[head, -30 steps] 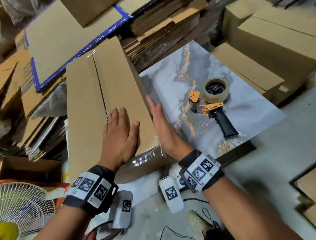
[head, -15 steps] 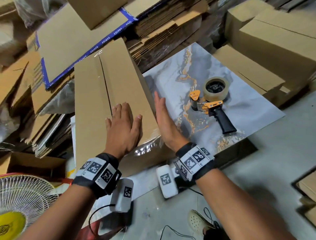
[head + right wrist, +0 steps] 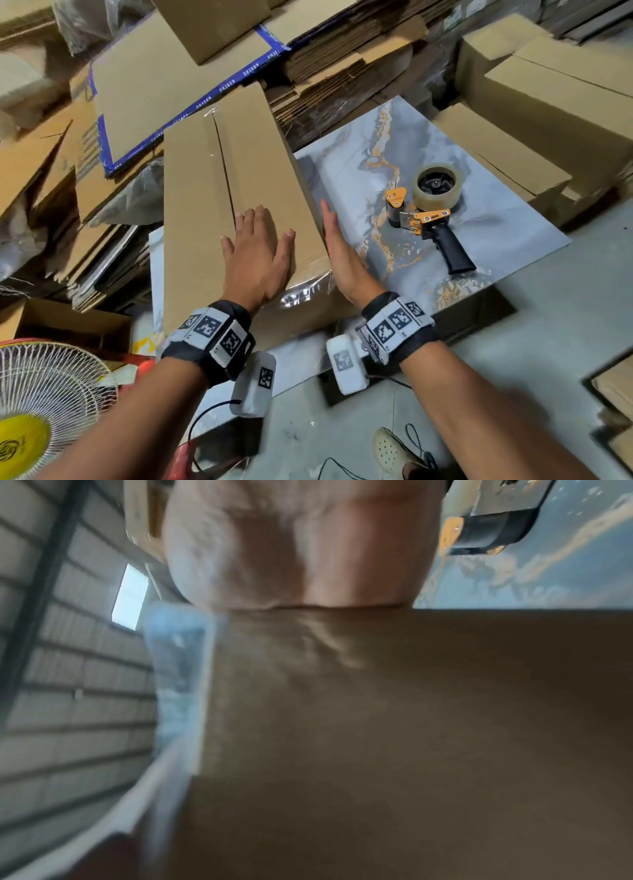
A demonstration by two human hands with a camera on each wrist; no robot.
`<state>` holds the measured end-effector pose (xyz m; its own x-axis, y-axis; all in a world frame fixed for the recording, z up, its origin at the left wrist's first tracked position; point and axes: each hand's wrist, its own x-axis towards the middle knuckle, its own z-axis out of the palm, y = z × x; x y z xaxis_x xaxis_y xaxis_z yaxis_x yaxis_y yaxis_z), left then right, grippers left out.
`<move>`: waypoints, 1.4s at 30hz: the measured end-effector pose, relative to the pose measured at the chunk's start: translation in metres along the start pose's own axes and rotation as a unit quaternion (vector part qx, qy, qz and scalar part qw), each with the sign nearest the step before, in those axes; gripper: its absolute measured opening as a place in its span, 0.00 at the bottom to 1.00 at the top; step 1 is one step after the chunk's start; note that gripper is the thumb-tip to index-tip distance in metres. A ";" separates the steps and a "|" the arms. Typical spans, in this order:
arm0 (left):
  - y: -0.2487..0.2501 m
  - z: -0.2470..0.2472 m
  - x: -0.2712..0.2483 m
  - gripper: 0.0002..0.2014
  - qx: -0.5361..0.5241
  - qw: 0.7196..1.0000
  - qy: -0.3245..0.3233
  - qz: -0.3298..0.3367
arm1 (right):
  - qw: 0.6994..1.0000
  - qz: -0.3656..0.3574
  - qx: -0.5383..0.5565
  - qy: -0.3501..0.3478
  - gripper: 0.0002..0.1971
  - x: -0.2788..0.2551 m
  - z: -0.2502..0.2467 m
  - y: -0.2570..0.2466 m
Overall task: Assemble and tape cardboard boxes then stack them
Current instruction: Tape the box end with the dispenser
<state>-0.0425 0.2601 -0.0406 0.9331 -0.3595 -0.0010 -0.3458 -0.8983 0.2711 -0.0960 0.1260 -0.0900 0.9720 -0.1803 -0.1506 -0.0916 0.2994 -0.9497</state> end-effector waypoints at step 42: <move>-0.072 -0.023 -0.017 0.31 0.020 0.986 0.106 -0.124 | 0.761 0.042 -0.642 0.079 0.41 -0.051 0.064 -0.041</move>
<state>-0.0306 0.3369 -0.0382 0.9877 -0.0700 0.1399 -0.1037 -0.9626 0.2505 -0.1283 0.1831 -0.0255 0.9221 -0.3520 -0.1604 -0.3867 -0.8286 -0.4047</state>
